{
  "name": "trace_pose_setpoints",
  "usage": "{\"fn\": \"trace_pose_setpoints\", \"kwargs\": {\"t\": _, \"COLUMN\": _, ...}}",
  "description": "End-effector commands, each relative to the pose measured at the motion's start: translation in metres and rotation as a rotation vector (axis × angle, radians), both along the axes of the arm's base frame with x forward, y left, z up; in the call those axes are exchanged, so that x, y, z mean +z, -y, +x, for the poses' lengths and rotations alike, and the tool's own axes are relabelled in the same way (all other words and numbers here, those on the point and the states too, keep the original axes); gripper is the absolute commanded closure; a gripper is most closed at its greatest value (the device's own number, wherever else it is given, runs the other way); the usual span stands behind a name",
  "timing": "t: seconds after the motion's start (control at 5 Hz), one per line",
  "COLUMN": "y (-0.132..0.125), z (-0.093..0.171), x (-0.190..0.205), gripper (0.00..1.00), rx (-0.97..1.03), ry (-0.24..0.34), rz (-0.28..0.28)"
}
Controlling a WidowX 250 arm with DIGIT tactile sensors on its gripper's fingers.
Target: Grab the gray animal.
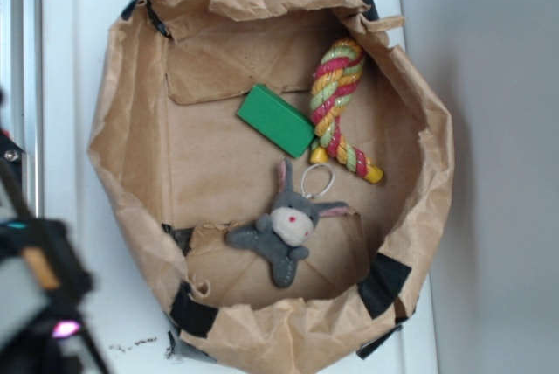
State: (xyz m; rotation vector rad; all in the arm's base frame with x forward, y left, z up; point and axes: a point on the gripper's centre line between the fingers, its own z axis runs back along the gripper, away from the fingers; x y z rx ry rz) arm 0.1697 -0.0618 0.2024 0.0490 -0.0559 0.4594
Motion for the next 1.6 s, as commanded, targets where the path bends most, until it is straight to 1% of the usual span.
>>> {"fn": "trace_pose_setpoints", "kwargs": {"t": 0.0, "y": 0.0, "z": 0.029, "x": 0.005, "gripper": 0.0, "rx": 0.19, "ry": 0.063, "rz": -0.014}}
{"fn": "trace_pose_setpoints", "kwargs": {"t": 0.4, "y": 0.0, "z": 0.029, "x": 0.005, "gripper": 0.0, "rx": 0.19, "ry": 0.063, "rz": -0.014}}
{"fn": "trace_pose_setpoints", "kwargs": {"t": 0.6, "y": -0.014, "z": 0.06, "x": -0.035, "gripper": 0.0, "rx": 0.25, "ry": 0.117, "rz": -0.042}}
{"fn": "trace_pose_setpoints", "kwargs": {"t": 0.8, "y": -0.029, "z": 0.088, "x": -0.046, "gripper": 0.0, "rx": 0.295, "ry": 0.121, "rz": -0.076}}
{"fn": "trace_pose_setpoints", "kwargs": {"t": 1.0, "y": -0.04, "z": 0.105, "x": -0.051, "gripper": 0.0, "rx": 0.302, "ry": 0.076, "rz": -0.13}}
{"fn": "trace_pose_setpoints", "kwargs": {"t": 1.2, "y": -0.044, "z": 0.1, "x": -0.069, "gripper": 0.0, "rx": 0.28, "ry": 0.117, "rz": -0.109}}
{"fn": "trace_pose_setpoints", "kwargs": {"t": 1.4, "y": -0.035, "z": 0.094, "x": -0.109, "gripper": 0.0, "rx": 0.279, "ry": 0.123, "rz": -0.073}}
